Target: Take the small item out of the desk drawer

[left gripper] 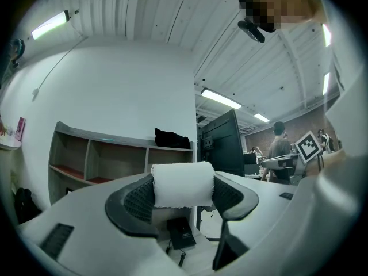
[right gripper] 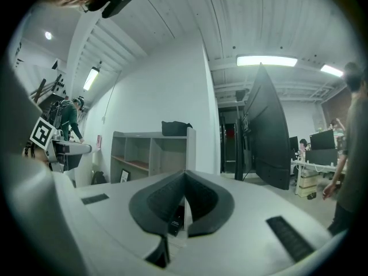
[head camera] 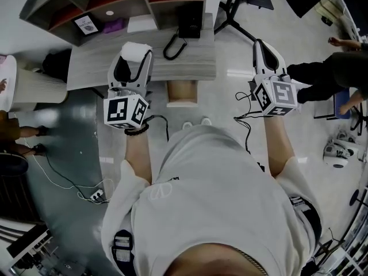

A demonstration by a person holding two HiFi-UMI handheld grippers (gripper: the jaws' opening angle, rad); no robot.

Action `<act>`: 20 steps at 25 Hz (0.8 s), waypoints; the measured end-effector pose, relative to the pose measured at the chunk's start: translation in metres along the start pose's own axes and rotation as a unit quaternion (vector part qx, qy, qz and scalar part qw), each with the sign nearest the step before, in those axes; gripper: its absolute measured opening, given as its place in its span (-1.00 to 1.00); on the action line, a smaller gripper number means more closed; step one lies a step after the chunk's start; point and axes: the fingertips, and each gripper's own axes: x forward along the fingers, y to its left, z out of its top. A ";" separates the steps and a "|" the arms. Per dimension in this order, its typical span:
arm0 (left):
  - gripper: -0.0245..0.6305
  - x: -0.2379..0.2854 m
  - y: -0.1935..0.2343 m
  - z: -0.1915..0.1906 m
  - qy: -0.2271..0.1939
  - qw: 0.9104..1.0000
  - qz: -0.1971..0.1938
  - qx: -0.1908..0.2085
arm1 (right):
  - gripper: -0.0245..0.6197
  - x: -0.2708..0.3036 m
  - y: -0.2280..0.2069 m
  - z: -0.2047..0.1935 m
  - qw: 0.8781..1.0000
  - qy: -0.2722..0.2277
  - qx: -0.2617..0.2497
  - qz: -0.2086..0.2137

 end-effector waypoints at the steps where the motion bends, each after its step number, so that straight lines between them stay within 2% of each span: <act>1: -0.05 0.000 -0.001 0.000 0.000 1.000 0.000 0.000 | -0.93 -0.001 0.000 0.000 1.000 0.000 0.000 0.001; 20: -0.05 -0.004 -0.006 -0.003 0.001 1.000 0.000 -0.003 | -0.93 -0.001 0.006 0.000 1.000 0.004 -0.002 0.008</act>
